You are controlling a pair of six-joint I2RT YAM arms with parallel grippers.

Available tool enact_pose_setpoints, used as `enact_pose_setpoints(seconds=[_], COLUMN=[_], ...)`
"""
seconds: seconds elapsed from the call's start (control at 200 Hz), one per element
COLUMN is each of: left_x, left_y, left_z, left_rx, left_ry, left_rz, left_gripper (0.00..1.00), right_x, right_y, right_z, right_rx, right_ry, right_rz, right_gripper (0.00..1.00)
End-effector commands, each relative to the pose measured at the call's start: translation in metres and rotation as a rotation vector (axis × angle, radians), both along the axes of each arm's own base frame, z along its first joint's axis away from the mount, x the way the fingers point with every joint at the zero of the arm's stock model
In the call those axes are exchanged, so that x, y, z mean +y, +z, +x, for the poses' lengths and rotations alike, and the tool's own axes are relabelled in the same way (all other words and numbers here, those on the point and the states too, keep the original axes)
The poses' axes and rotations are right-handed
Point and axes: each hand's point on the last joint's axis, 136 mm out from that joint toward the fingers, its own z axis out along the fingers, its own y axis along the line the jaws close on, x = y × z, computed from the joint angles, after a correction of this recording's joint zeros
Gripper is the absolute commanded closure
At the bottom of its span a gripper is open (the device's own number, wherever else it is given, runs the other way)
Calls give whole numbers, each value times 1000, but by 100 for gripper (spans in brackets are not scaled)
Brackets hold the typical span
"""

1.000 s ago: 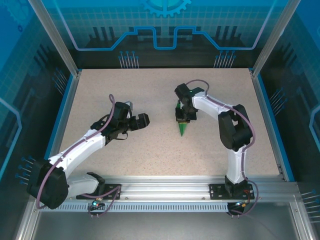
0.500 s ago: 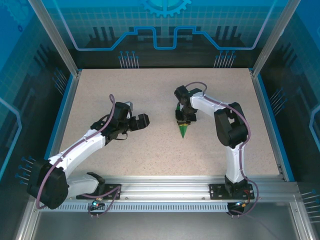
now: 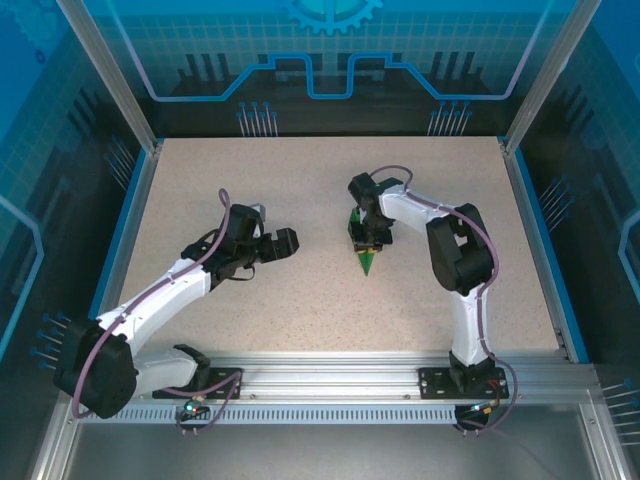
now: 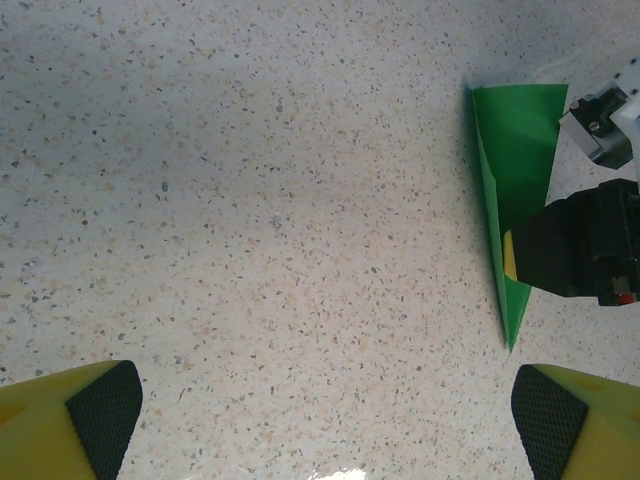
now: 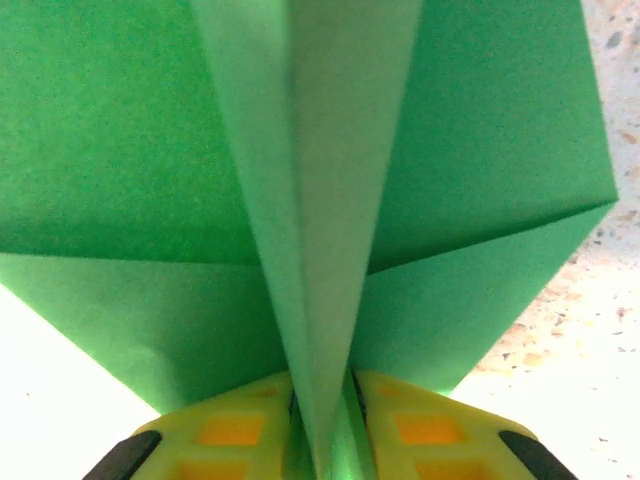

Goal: Fold a paper plane with a square sheet of paper (fold left side to right side)
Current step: Place the paper at the center of the table, then reset both arms

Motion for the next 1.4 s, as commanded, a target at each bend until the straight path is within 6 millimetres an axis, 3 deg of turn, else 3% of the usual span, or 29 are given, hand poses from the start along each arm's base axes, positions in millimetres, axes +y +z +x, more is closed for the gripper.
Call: enact_pose_setpoints(seconds=[0.0,0.275,0.485,0.595,0.695,0.84,0.895,1.005,1.07,1.255,1.396], left_x=[3,1,11,25,49,83,96,114,128,156,160], left_y=[19,27,41,57,71,86,88,91,85,53,25], left_z=[6,10,16,20,25,30,30,31,30,32,39], left_rx=[-42,-48,-72,-132,-216,-354,-400,-499,-517,-445,-444], left_ry=[8,11,45,91,184,309,355,404,441,452,405], left_rz=[2,-22,-59,-52,13,129,179,279,370,591,662], left_gripper=[1,1,1,1,1,1,1,1,1,1,1], right_x=[-3,-12,-32,-55,-85,-136,-156,-188,-202,-227,-227], right_y=[27,55,106,145,177,202,203,200,177,132,108], right_z=[-4,-16,-23,-24,-25,-32,-35,-37,-37,-29,-14], right_rx=[-34,-71,-228,-388,-558,-747,-805,-925,-983,-1073,-1092], right_ry=[8,7,11,11,-28,-166,-226,-295,-266,-290,-293], right_rz=[8,7,3,-21,-51,-64,-86,-144,-221,-276,-238], right_gripper=[77,68,56,44,31,9,1,0,0,0,0])
